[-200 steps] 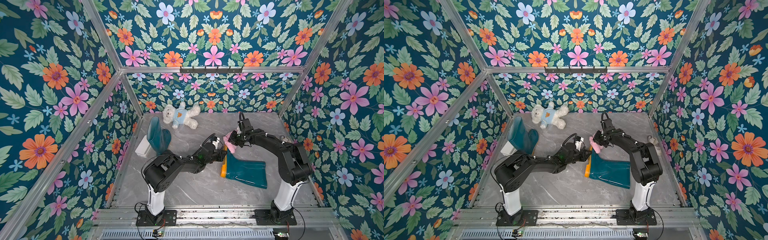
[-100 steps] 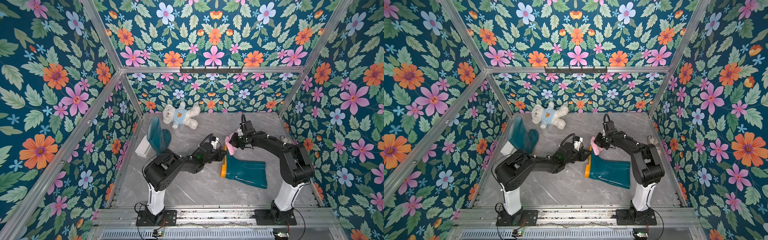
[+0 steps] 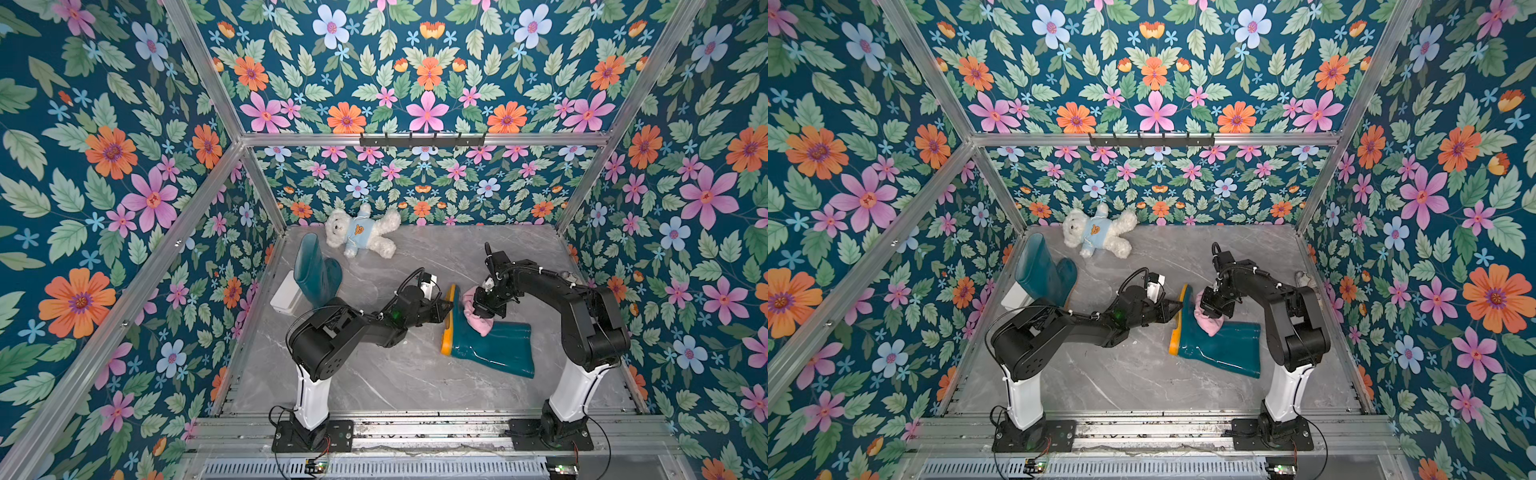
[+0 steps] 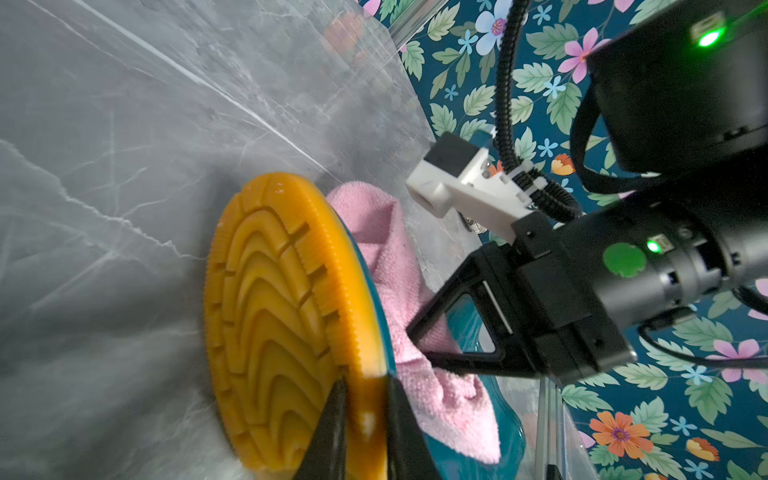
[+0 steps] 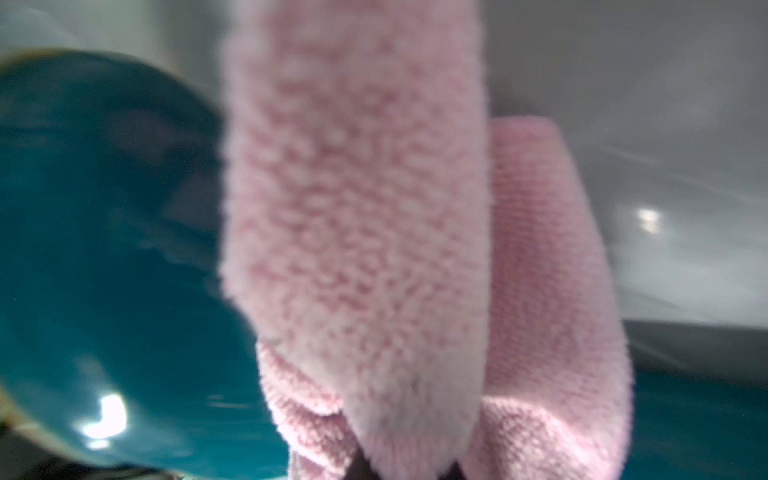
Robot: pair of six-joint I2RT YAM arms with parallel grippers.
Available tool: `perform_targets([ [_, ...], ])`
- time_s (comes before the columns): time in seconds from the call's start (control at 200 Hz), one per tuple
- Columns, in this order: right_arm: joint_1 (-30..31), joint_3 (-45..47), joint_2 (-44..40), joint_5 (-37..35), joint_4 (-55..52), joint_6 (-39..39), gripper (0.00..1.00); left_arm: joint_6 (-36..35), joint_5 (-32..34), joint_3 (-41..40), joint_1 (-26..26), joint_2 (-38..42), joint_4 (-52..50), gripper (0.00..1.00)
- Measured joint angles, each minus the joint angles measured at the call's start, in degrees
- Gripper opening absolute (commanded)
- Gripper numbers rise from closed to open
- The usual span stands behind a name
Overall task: Wipe the rubber boots with a cloth
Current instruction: Wipe the dirt off the rubber boot.
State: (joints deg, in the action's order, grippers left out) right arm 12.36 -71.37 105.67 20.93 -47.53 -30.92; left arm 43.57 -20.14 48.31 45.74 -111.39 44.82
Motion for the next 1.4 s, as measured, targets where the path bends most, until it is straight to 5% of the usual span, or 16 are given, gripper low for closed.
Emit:
perform_targets([
  [0.315,-18.9,9.7,-7.3,-4.0,-4.2,2.8,0.0,0.4,-0.8,-0.6,-0.4,-0.1,1.2,0.06],
  [0.465,-22.4,10.2,-12.6,-7.5,-4.8,3.0,0.0,0.4,-0.8,-0.7,-0.4,-0.1,1.6,0.06],
  [0.63,-12.6,4.7,-18.7,-11.6,-4.2,1.5,0.0,0.4,-0.8,-0.7,-0.4,-0.1,1.7,0.06],
  [0.815,-2.4,-2.9,-14.8,-10.2,2.1,-3.2,0.0,0.6,-0.8,-0.5,-0.4,-0.2,1.7,0.06],
  [1.19,6.5,-10.0,1.6,-2.7,14.6,-8.3,0.0,0.9,-0.9,0.2,-0.3,-0.8,1.1,0.06],
  [1.4,8.5,-8.2,1.6,-3.0,18.3,-7.8,0.0,1.1,-0.7,0.4,-0.4,-0.7,0.8,0.06],
])
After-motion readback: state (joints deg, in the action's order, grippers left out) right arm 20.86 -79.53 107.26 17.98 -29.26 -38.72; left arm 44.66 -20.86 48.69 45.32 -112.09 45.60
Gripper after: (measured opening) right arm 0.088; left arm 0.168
